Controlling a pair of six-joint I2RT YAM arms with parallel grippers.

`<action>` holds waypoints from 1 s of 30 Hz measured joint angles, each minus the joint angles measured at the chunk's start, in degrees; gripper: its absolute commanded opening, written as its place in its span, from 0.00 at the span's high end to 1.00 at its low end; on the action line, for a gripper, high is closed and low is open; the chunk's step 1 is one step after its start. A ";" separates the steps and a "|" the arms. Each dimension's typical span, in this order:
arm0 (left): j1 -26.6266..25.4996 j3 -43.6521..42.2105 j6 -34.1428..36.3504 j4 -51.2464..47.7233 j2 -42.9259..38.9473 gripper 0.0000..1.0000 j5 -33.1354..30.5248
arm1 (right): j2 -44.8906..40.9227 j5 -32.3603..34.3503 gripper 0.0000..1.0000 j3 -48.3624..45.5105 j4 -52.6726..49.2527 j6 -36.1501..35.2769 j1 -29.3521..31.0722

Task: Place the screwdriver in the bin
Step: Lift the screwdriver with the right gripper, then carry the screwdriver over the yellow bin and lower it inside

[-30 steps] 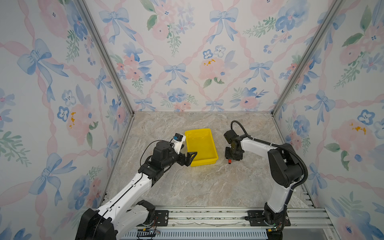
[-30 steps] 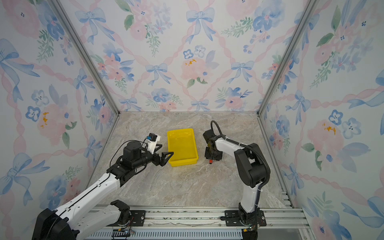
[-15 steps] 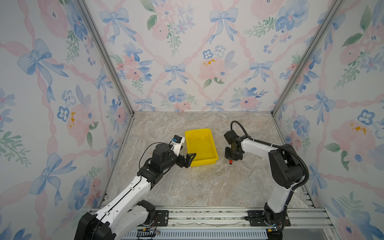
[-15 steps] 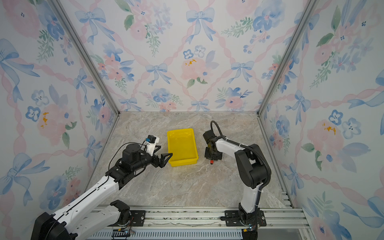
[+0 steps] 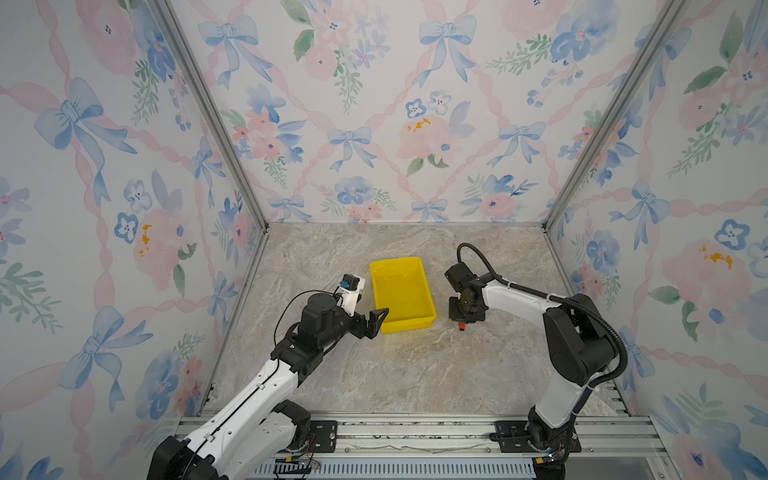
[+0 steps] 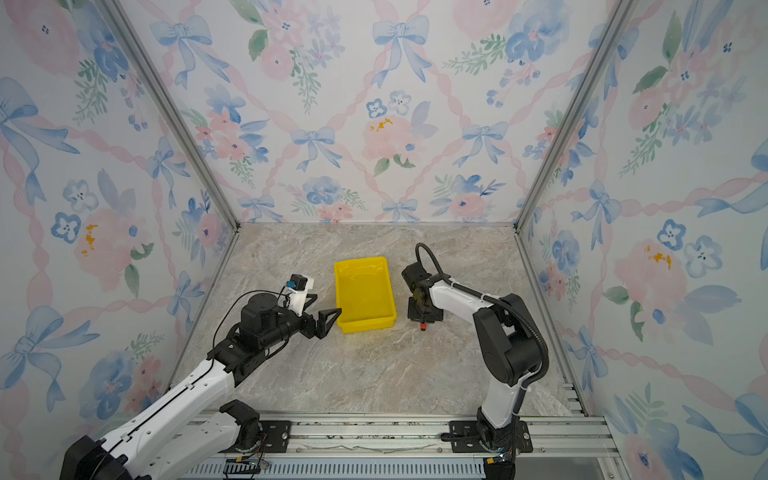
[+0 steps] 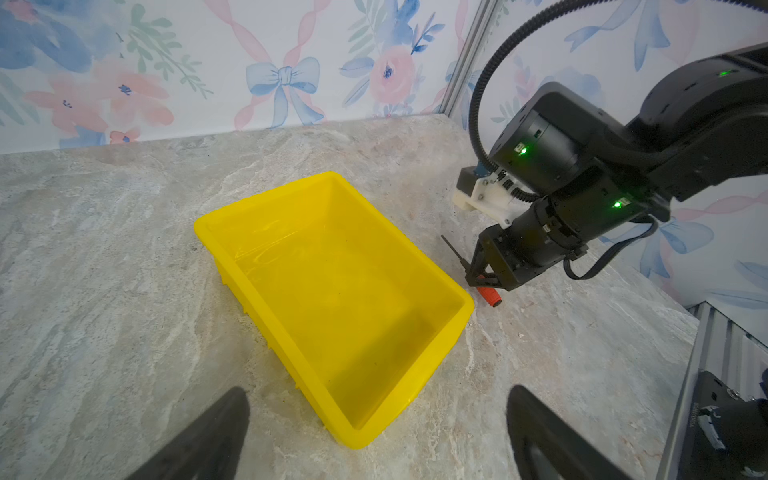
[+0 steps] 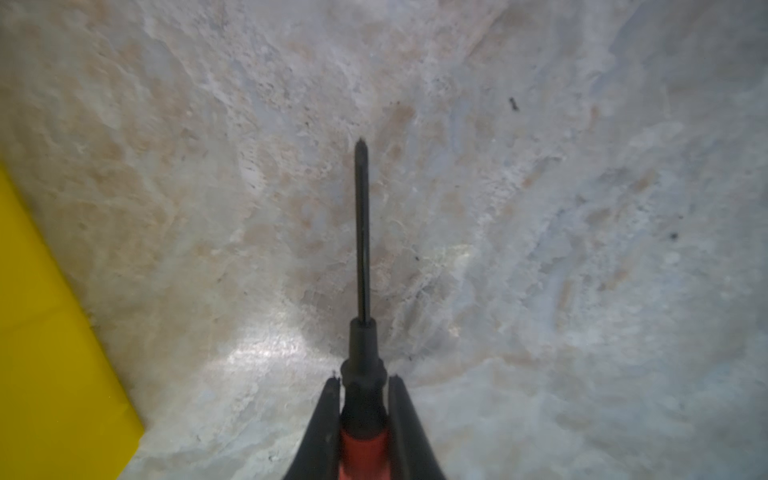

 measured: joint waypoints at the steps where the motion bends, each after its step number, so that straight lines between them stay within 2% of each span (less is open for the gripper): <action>1: 0.00 -0.04 0.00 0.04 0.00 0.03 -0.02 | -0.72 0.17 1.00 0.11 -0.61 0.00 0.04; 8: 0.02 -1.49 -0.26 1.92 0.13 0.03 -1.40 | -4.68 2.36 1.00 4.44 -5.53 -0.42 0.61; 17: 0.02 -3.58 -1.05 2.75 0.13 0.03 -2.99 | -4.46 4.28 1.00 17.51 -9.51 -1.16 3.67; 30: 0.63 -3.58 -0.83 2.32 -2.14 0.03 -9.25 | 6.40 1.92 1.00 33.46 -10.64 -0.33 11.21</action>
